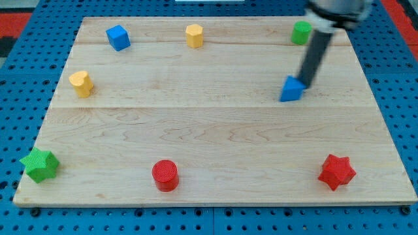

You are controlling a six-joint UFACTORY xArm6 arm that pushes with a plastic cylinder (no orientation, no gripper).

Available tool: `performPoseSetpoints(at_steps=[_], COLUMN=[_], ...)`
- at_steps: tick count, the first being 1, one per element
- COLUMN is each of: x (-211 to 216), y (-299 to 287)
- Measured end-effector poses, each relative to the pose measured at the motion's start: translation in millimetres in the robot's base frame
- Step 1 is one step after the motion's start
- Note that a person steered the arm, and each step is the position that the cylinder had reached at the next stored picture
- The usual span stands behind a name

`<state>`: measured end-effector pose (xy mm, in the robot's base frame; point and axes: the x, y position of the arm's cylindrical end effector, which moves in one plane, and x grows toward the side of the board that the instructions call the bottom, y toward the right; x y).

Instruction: Keep the blue triangle underneath the hexagon

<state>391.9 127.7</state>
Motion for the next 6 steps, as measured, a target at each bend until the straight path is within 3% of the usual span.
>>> performPoseSetpoints(at_steps=[1, 2, 3, 5, 6], x=[8.2, 11.7, 27.4, 37.2, 51.1], y=[-64.2, 35.9, 92.0, -60.1, -69.2])
